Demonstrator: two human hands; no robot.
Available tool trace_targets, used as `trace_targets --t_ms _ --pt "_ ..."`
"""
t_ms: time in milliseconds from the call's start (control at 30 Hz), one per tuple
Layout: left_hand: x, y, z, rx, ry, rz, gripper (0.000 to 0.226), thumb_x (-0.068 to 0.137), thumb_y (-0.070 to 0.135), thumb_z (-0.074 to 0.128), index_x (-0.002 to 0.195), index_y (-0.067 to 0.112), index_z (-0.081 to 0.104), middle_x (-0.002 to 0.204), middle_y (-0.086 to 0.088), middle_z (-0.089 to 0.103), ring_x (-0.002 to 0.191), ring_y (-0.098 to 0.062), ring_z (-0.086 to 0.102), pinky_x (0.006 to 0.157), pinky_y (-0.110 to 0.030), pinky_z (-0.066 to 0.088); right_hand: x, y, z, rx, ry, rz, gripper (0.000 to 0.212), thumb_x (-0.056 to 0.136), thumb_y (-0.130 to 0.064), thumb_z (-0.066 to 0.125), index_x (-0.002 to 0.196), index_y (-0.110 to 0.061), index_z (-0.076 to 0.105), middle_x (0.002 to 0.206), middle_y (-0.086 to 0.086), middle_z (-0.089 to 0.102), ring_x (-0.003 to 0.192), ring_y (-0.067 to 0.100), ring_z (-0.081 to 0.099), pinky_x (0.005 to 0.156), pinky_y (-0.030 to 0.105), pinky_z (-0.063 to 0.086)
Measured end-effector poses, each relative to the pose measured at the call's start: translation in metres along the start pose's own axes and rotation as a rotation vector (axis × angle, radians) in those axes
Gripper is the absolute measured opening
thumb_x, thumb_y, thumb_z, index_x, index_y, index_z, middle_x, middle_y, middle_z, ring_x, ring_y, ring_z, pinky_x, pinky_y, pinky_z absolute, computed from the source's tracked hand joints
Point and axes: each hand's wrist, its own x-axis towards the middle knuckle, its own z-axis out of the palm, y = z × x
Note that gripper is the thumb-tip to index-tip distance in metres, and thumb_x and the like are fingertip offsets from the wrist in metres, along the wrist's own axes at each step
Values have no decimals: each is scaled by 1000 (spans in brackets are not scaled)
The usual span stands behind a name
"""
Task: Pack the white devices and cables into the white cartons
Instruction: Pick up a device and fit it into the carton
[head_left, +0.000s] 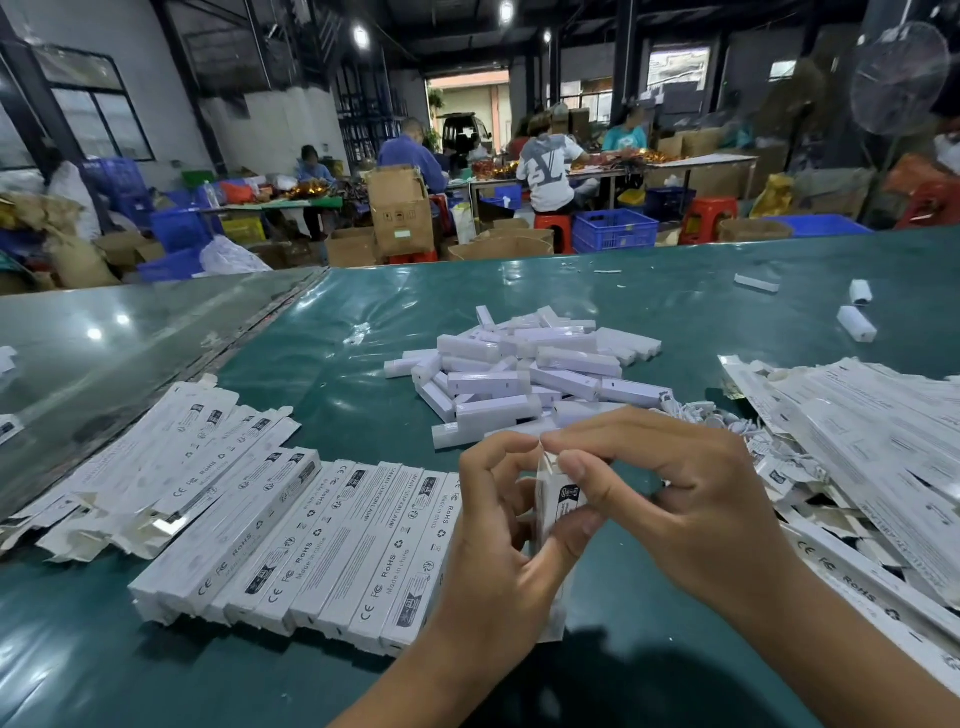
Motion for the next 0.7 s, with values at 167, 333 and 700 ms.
trace_targets --t_ms 167,333,700 --pt "-1 3 -3 62 -33 104 49 97 28 67 134 39 36 129 0 61 98 -30 72 73 -49 62 -5 4 4 -121 -26 -123 26 97 -18 58 112 -9 77 113 -2 74 108 8 69 93 22 53" --pt "0 2 -7 261 -16 171 44 97 39 64 131 56 42 119 2 64 90 -22 71 70 -32 59 -7 5 4 26 21 71 29 99 -24 47 116 -17 69 110 -13 73 102 4 69 86 18 51" --pt "7 -6 -21 344 -356 -268 50 79 39 80 114 41 44 97 10 69 84 -9 68 73 -28 56 -5 18 0 -150 46 34 20 83 -37 72 93 -21 68 83 -11 69 72 5 62 67 11 48"
